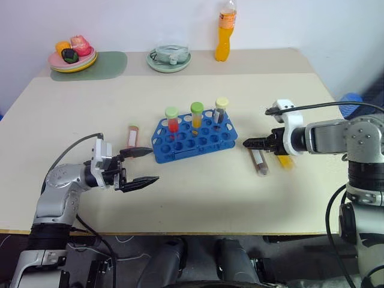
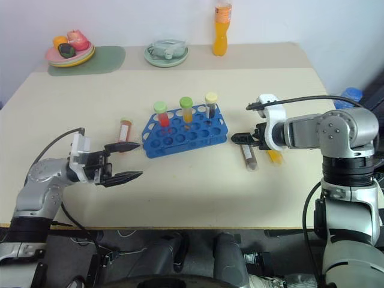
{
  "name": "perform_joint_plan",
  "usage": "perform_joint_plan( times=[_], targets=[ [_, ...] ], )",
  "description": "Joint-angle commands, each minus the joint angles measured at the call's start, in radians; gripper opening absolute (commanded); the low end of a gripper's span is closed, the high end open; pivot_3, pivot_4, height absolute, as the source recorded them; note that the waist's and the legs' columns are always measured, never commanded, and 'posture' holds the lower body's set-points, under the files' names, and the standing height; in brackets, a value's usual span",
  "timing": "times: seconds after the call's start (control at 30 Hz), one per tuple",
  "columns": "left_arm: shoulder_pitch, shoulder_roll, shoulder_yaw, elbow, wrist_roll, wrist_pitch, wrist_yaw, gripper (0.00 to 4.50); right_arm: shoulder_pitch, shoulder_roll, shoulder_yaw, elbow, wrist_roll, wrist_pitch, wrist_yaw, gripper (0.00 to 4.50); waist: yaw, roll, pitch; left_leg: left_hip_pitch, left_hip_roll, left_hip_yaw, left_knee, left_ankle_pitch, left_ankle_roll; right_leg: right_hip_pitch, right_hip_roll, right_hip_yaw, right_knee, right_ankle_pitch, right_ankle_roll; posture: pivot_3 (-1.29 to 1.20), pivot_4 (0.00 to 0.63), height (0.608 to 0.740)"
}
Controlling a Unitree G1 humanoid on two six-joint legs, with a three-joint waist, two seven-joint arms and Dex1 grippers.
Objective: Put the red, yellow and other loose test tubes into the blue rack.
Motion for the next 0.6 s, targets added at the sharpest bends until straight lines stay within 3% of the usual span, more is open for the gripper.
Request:
perform_joint_plan(
  times=[0.03, 0.27, 0.47, 0.6],
  targets=[
    [0.020, 0.010, 0.016, -0.048, -0.009, 0.000, 0.008, 4.46, -0.055, 0.007, 0.026, 0.039, 0.037, 0.006, -0.033, 4.31, -0.001, 0.001, 0.000, 0.000, 0.000, 0.000, 0.000, 0.000, 0.000, 0.000, 0.000, 0.000, 0.000, 0.000, 0.000, 0.00, 0.150, 0.740],
    [0.052, 0.025, 0.021, -0.089, -0.009, 0.004, 0.020, 4.46, -0.107, 0.058, 0.098, 0.115, -0.017, 0.006, -0.058, 4.31, -0.002, 0.001, 0.000, 0.001, 0.000, 0.000, 0.001, 0.001, -0.001, 0.000, 0.001, 0.000, 0.001, 0.001, -0.001, 0.00, 0.150, 0.740],
    [0.076, 0.030, 0.023, -0.120, -0.013, 0.008, 0.032, 4.46, -0.104, 0.068, 0.211, 0.103, -0.157, 0.000, -0.009, 4.31, -0.001, 0.001, 0.000, 0.001, 0.000, 0.000, 0.001, 0.001, -0.001, 0.000, 0.001, 0.000, 0.001, 0.001, -0.001, 0.00, 0.150, 0.740],
    [0.089, 0.032, 0.027, -0.135, -0.017, 0.011, 0.037, 4.50, -0.066, 0.038, 0.350, 0.029, -0.253, -0.084, 0.061, 3.11, -0.001, 0.001, 0.000, 0.001, 0.000, 0.000, 0.001, 0.001, -0.001, 0.000, 0.001, 0.000, 0.002, 0.001, -0.001, 0.00, 0.150, 0.740]
  ],
)
